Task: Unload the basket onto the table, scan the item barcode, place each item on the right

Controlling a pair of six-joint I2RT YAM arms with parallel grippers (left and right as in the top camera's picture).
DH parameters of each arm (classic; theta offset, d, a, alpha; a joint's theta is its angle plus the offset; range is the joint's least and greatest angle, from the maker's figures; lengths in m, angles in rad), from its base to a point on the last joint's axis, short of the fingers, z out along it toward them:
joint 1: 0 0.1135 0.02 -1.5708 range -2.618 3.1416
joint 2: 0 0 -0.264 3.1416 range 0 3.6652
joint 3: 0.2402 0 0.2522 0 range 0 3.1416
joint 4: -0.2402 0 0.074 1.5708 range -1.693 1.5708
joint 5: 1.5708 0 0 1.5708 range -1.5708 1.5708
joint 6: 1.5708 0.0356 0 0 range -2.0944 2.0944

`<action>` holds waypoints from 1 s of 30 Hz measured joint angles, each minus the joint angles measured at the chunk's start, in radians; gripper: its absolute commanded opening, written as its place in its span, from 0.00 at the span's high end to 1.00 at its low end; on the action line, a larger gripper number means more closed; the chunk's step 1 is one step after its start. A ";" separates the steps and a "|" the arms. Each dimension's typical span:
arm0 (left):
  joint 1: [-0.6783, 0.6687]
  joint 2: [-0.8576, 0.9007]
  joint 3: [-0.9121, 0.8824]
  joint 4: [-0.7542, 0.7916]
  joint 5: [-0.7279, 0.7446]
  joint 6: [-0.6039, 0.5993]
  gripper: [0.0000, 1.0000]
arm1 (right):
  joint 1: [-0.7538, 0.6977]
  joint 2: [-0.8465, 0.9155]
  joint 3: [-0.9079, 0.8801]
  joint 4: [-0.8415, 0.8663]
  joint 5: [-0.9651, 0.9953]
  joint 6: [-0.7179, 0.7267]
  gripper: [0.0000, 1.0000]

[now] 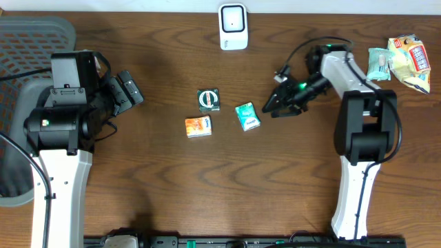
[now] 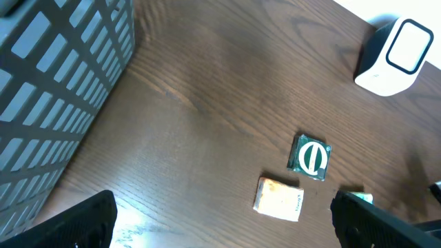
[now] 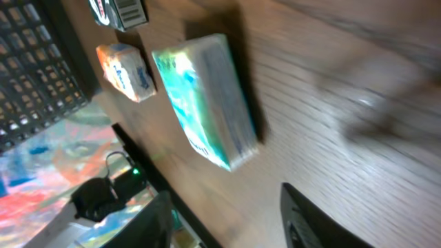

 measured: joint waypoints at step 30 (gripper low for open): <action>0.000 0.000 0.000 0.000 0.000 0.000 0.02 | 0.205 -0.033 -0.076 0.320 0.207 0.221 0.94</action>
